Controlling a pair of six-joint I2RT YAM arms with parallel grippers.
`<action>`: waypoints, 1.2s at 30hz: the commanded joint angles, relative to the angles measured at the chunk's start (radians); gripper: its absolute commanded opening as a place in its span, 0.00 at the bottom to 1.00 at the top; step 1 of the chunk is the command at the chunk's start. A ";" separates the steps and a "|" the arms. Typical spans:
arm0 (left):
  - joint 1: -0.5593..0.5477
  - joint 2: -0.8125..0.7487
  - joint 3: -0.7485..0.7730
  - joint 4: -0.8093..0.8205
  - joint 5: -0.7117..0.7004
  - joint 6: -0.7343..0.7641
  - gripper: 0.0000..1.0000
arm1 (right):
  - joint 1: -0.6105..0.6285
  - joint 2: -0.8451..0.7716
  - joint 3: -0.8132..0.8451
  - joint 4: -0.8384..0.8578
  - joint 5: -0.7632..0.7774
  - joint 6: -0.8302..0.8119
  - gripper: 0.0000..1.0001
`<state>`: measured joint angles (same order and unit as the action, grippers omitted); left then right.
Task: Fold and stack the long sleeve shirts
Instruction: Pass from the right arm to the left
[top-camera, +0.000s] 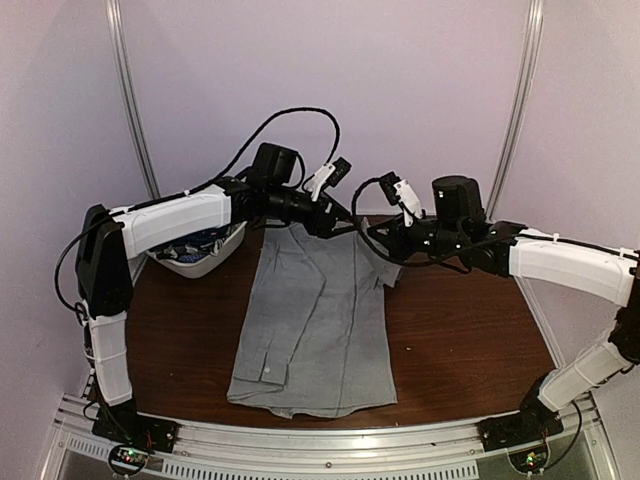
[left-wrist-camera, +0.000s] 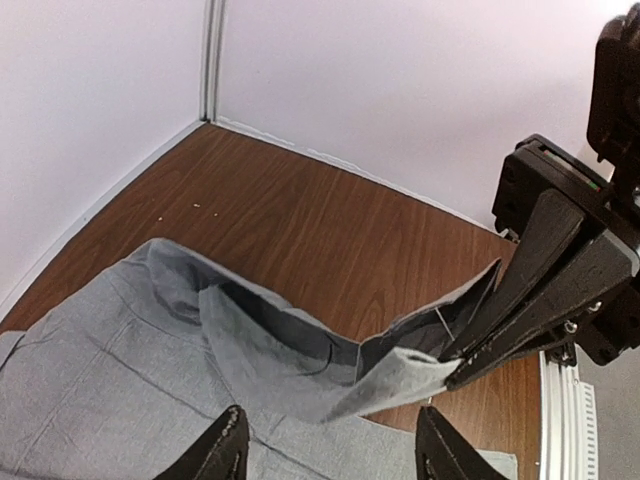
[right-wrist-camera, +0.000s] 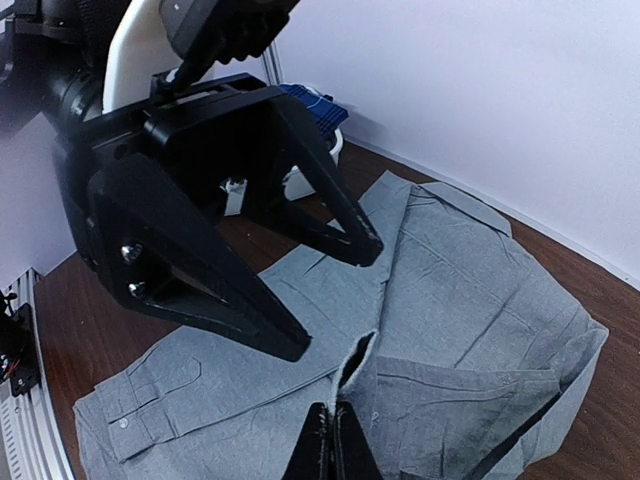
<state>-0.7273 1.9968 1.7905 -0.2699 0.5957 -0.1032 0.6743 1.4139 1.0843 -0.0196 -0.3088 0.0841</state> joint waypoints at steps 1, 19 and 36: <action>-0.007 0.027 0.024 0.070 0.137 0.138 0.59 | 0.029 -0.011 0.018 -0.037 -0.017 -0.025 0.00; -0.032 0.102 0.087 -0.027 0.264 0.181 0.44 | 0.045 -0.008 0.028 -0.086 0.034 -0.060 0.00; -0.032 0.109 0.095 -0.070 0.257 0.192 0.12 | 0.045 -0.010 0.027 -0.088 0.057 -0.057 0.00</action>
<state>-0.7547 2.0892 1.8572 -0.3473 0.8444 0.0856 0.7120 1.4139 1.0870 -0.1181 -0.2665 0.0292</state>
